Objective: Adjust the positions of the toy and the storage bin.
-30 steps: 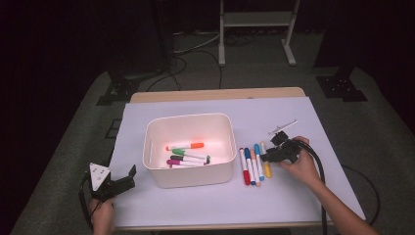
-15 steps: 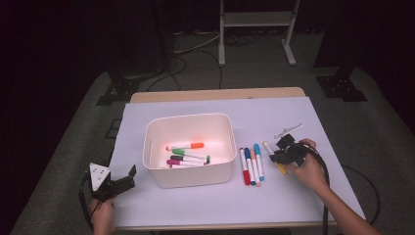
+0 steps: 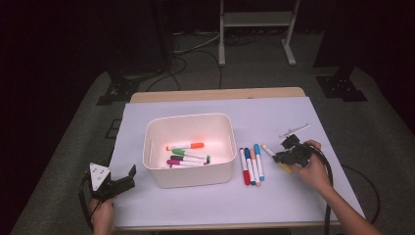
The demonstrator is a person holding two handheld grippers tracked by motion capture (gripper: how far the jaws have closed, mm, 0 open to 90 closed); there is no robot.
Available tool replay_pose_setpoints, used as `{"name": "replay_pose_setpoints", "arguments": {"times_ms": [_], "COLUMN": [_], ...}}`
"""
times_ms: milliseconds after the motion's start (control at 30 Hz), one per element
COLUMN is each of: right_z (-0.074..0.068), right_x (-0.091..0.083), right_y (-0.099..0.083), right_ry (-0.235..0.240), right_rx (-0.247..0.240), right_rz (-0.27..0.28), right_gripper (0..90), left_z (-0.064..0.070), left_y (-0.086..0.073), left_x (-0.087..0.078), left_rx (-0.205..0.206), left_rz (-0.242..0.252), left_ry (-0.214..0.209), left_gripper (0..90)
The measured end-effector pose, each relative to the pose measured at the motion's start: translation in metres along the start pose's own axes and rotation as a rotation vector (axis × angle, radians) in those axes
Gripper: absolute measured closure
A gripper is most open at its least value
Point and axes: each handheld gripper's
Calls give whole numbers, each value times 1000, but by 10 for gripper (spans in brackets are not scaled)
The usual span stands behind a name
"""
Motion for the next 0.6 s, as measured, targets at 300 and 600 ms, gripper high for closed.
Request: {"name": "replay_pose_setpoints", "arguments": {"times_ms": [300, 600], "right_z": [-3, -17], "right_x": [-29, -58], "right_y": [-5, 3], "right_ry": [92, 184], "right_rx": [26, -11], "right_rz": [47, 86], "right_gripper": [756, 755], "left_z": [0, 0], "left_y": [0, 0], "left_x": [0, 0], "left_rx": [1, 1], "left_rz": [0, -1], "left_ry": [1, 1], "left_gripper": [0, 0]}}
Point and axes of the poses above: each handheld gripper's, and its own axes: x roughly forward along the jaws, y roughly out of its top, z roughly to its right, and after that the axes turned 7 degrees about -y, right-handed
